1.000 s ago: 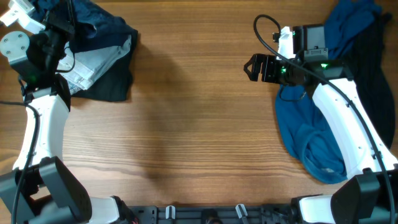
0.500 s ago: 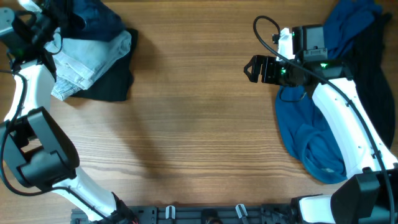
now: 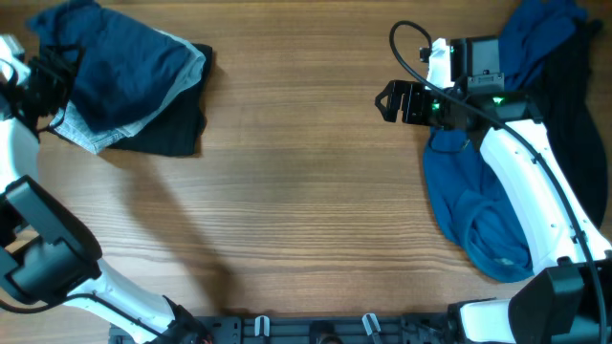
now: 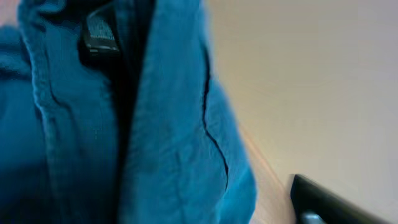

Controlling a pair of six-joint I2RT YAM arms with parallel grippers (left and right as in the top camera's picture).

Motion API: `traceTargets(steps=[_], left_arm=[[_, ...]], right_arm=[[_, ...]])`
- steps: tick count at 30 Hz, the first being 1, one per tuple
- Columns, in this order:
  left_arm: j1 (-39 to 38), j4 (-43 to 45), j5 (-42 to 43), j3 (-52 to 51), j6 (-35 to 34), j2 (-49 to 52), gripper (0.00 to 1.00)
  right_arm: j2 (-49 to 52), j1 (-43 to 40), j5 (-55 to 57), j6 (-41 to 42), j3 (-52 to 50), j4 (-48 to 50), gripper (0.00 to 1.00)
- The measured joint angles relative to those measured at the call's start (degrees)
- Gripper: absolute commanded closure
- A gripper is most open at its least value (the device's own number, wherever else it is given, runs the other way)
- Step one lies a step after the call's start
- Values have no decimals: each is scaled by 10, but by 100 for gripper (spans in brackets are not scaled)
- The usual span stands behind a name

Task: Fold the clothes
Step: 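Carry the folded shorts with the left gripper onto the left stack and release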

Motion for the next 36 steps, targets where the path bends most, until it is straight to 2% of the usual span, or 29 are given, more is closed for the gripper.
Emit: traceTargets(steps=[6,10,12,14,16,17,20,23,25,27,32,36], left_arm=[[63,-188,4,2,11,-2,0],[74,-230,29,2,61,-34,0],[65,-227,41,2,116,-86,0],[39,-200,26,2,182,-143,0],[-9,-154,-30,3,242,-179,0],[-50,-113,-86,7,282,-184,0],[-135,9,-224,7,351,-144,0],[-167,161,-326,7,381,-66,0],[-169,212,-369,6,388,-20,0],[-166,229,-398,7,388,30,0],[-164,199,-445,8,355,135,0],[-164,163,-453,30,322,157,0]], right_arm=[[0,0,2,-6,0,9,0],[0,0,2,-16,0,9,0],[0,0,2,-22,0,9,0],[0,0,2,-25,0,10,0],[0,0,2,-25,0,12,0],[0,0,2,-25,0,12,0],[0,0,2,-26,0,4,0],[0,0,2,-40,0,-14,0],[0,0,2,-52,0,-24,0],[0,0,2,-62,0,-25,0],[0,0,2,-68,0,-25,0],[0,0,2,-68,0,-23,0]])
